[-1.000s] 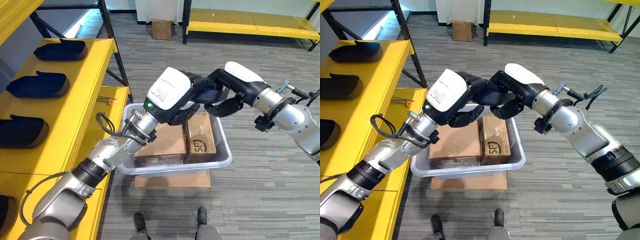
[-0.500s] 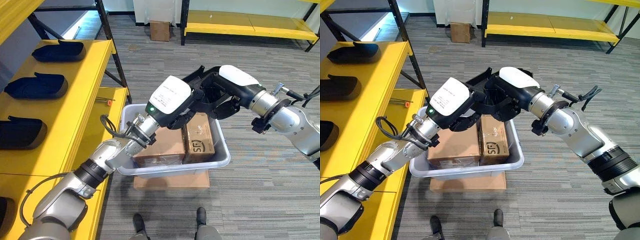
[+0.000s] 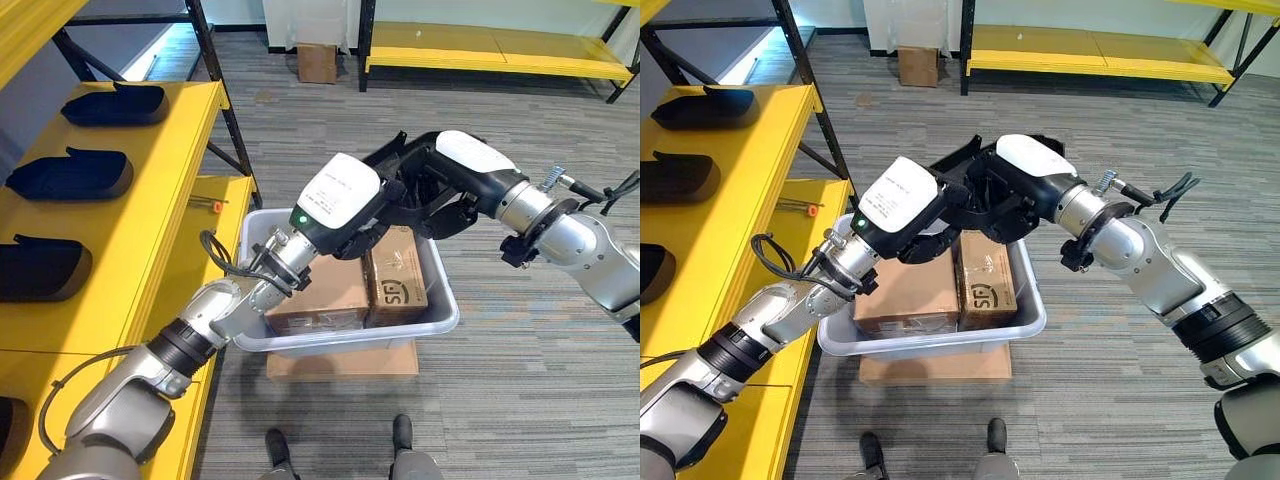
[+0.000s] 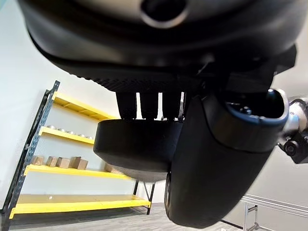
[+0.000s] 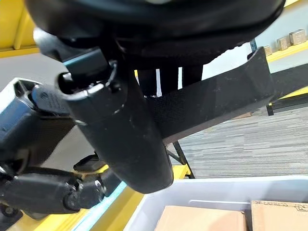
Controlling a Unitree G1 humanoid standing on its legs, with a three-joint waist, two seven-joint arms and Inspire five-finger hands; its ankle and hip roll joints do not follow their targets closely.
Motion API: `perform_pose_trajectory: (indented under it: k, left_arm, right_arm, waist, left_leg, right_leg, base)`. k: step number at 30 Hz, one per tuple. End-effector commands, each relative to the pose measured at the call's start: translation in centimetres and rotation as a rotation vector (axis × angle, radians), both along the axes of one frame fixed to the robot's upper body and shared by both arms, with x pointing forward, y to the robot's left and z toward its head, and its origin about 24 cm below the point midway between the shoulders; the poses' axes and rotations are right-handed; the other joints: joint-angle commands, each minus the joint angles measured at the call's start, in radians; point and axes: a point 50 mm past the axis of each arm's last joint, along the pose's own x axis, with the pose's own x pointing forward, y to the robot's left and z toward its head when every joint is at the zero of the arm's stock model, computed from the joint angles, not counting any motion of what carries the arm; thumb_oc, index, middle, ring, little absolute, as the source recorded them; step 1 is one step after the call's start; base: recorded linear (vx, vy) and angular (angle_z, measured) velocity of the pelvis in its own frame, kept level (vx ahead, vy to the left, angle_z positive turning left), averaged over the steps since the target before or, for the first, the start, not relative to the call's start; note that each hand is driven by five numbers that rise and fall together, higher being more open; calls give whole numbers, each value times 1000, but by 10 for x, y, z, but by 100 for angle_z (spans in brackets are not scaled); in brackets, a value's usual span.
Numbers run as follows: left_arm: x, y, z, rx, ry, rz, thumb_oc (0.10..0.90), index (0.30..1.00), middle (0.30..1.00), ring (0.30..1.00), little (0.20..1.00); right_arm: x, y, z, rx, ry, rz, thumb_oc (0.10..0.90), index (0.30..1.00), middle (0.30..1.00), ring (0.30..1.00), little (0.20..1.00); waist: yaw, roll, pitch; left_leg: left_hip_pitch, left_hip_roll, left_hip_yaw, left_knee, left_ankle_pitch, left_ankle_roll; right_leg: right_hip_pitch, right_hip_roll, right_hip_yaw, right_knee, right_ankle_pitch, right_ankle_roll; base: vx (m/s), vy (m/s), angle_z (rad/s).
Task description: Move parts from the plastic box to the shelf.
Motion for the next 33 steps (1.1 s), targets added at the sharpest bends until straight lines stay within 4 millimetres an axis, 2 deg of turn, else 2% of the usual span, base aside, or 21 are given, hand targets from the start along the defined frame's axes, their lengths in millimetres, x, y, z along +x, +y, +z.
perform_pose_trajectory:
  k: [1,4,9,16,17,33]
  left_arm:
    - [7,-1,-17,10,53,28,400,300,300,300,300]
    - [8,6,-20,12,68,56,400,300,300,300,300]
    - [11,28,-36,17,124,149,400,300,300,300,300]
    - [9,52,-38,-2,127,226,400,300,300,300,300]
    - [7,58,-39,-6,130,246,400,300,300,300,300]
    - [-9,90,-49,-63,176,321,400,300,300,300,300]
  right_arm:
    - [-38,32,107,408,-411,305,900,1000,1000,1000,1000]
    - [-47,29,109,442,-429,333,900,1000,1000,1000,1000]
    - [-63,21,94,495,-382,397,900,1000,1000,1000,1000]
    - [-81,15,81,511,-338,449,900,1000,1000,1000,1000]
    - [-83,9,75,530,-324,435,900,1000,1000,1000,1000]
    - [-93,-29,33,683,-234,294,900,1000,1000,1000,1000]
  waist:
    - [6,-19,-155]
    - [-2,-14,-153]
    - [-14,-11,-150]
    - [-28,-2,-147]
    - [-32,1,-145]
    - [-54,23,-142]
  left_leg:
    - [128,96,28,-7,-89,-85]
    - [129,94,30,-7,-90,-84]
    - [131,94,38,-8,-92,-84]
    - [134,92,52,-8,-93,-84]
    - [135,91,54,-8,-92,-84]
    - [139,89,68,-9,-94,-85]
  right_leg:
    - [72,-28,54,93,-112,42]
    - [68,-28,57,94,-112,43]
    - [58,-30,69,94,-108,44]
    - [49,-29,79,93,-105,46]
    - [47,-28,83,93,-105,46]
    - [35,-32,98,92,-99,48]
  base:
    - [9,12,-4]
    - [4,3,-1]
    - [1,0,-1]
    - [3,2,-13]
    - [6,1,-11]
    - [-2,-1,-2]
